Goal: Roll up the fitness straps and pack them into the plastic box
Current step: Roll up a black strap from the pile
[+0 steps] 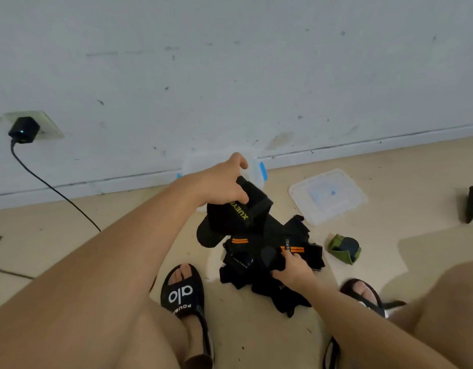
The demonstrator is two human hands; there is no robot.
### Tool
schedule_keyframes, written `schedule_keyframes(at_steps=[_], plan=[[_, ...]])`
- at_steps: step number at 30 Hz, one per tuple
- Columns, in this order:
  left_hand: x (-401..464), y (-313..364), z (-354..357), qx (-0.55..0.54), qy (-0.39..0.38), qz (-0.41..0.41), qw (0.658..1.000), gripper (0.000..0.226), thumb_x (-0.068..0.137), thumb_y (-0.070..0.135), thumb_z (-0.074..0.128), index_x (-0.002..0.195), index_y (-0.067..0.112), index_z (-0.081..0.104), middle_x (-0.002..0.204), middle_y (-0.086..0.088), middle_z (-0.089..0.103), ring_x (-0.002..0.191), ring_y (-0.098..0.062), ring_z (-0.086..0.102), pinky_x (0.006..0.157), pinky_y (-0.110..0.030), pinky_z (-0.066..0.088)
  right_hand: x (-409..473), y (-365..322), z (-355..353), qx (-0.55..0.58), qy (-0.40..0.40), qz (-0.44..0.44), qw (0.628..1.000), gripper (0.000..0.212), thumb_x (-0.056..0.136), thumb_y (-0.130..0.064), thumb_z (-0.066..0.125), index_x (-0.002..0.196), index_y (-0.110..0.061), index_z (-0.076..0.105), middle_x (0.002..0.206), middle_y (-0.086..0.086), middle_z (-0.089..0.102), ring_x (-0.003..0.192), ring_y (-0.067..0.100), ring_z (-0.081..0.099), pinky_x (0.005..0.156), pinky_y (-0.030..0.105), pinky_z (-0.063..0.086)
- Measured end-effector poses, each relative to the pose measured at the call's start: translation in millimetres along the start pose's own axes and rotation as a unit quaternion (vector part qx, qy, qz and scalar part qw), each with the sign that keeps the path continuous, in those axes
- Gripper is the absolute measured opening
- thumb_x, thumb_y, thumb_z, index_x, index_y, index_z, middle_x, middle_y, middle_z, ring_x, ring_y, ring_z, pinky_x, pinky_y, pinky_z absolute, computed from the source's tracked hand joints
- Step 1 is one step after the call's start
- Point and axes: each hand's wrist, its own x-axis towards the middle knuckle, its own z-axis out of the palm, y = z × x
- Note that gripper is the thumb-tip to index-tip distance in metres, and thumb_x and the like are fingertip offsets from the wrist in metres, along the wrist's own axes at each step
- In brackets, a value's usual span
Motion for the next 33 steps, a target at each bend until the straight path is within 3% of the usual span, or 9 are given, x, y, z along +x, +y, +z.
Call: schedule_keyframes(at_steps=[3, 8, 12, 17, 22, 25, 28, 31, 33], plan=[[2, -5, -3, 0.011, -0.004, 0.022, 1.000, 0.059, 0.089, 0.012, 0.070, 0.134, 0.036, 0.040, 0.122, -0.007, 0.061, 0.101, -0.029, 0.066, 0.091, -0.049, 0.058, 9, -5, -1, 0.004, 0.005, 0.005, 1.000, 0.084, 0.086, -0.053, 0.073, 0.154, -0.021, 0.037, 0.143, 0.010, 0.051, 0.128, 0.031, 0.054, 0.100, 0.042, 0.053], [7, -6, 1, 0.058, 0.012, 0.065, 0.996, 0.030, 0.091, 0.012, 0.067, 0.113, 0.031, 0.061, 0.118, 0.003, 0.058, 0.094, -0.011, 0.058, 0.070, -0.024, 0.046, 13, -11, 1, -0.044, 0.027, 0.020, 0.998, 0.085, 0.086, -0.055, 0.074, 0.153, -0.020, 0.036, 0.148, 0.011, 0.045, 0.138, 0.033, 0.044, 0.108, 0.046, 0.048], [11, -10, 2, 0.058, 0.036, 0.064, 0.996, 0.022, 0.090, 0.014, 0.069, 0.102, 0.032, 0.065, 0.115, 0.006, 0.057, 0.091, -0.007, 0.055, 0.068, -0.021, 0.041, 15, -16, 6, -0.060, 0.039, 0.024, 0.997, 0.090, 0.084, -0.060, 0.074, 0.150, -0.011, 0.038, 0.144, 0.010, 0.048, 0.136, 0.031, 0.047, 0.106, 0.043, 0.049], [9, -14, 2, 0.050, 0.038, 0.059, 0.996, 0.025, 0.088, 0.017, 0.072, 0.109, 0.029, 0.067, 0.111, 0.009, 0.056, 0.093, -0.007, 0.057, 0.071, -0.021, 0.046, 11, -24, 14, -0.101, 0.047, 0.024, 0.994, 0.092, 0.081, -0.065, 0.075, 0.147, -0.010, 0.041, 0.143, 0.010, 0.051, 0.134, 0.030, 0.050, 0.107, 0.044, 0.048], [5, -18, 1, 0.045, 0.036, 0.047, 0.997, 0.029, 0.087, 0.017, 0.074, 0.112, 0.029, 0.066, 0.111, 0.008, 0.057, 0.095, -0.012, 0.059, 0.072, -0.024, 0.048, 10, -24, 13, -0.115, 0.056, 0.021, 0.992, 0.056, 0.091, -0.039, 0.075, 0.134, -0.013, 0.050, 0.133, 0.008, 0.057, 0.127, 0.028, 0.054, 0.103, 0.041, 0.049], [4, -18, -1, 0.044, 0.038, 0.044, 0.997, 0.029, 0.087, 0.017, 0.074, 0.113, 0.029, 0.066, 0.115, 0.006, 0.058, 0.098, -0.014, 0.060, 0.071, -0.024, 0.047, 6, -26, 11, -0.096, 0.056, 0.003, 0.994, 0.027, 0.095, -0.020, 0.065, 0.120, -0.018, 0.055, 0.116, 0.005, 0.063, 0.108, 0.025, 0.061, 0.093, 0.038, 0.054], [3, -17, -3, 0.041, 0.039, 0.043, 0.997, 0.030, 0.088, 0.018, 0.074, 0.115, 0.028, 0.067, 0.115, 0.006, 0.057, 0.098, -0.014, 0.059, 0.069, -0.023, 0.045, 5, -30, 8, 0.006, 0.008, -0.010, 1.000, 0.028, 0.097, -0.011, 0.059, 0.124, -0.018, 0.056, 0.107, 0.002, 0.062, 0.096, 0.022, 0.062, 0.077, 0.032, 0.055], [0, -12, -5, 0.034, 0.045, 0.050, 0.997, 0.030, 0.088, 0.019, 0.074, 0.116, 0.028, 0.067, 0.117, 0.006, 0.058, 0.101, -0.015, 0.060, 0.075, -0.024, 0.049, 0, -36, -10, 0.096, -0.046, -0.016, 0.994, 0.040, 0.098, -0.007, 0.057, 0.139, -0.013, 0.057, 0.124, 0.008, 0.064, 0.109, 0.022, 0.063, 0.092, 0.032, 0.056], [-4, -8, -7, 0.019, 0.046, 0.051, 0.997, 0.031, 0.087, 0.020, 0.075, 0.116, 0.028, 0.067, 0.115, 0.006, 0.059, 0.099, -0.014, 0.061, 0.077, -0.025, 0.052, -10, -42, -30, 0.134, -0.067, -0.003, 0.989, 0.034, 0.098, -0.005, 0.058, 0.131, -0.010, 0.061, 0.119, 0.008, 0.063, 0.108, 0.022, 0.062, 0.097, 0.036, 0.054]])
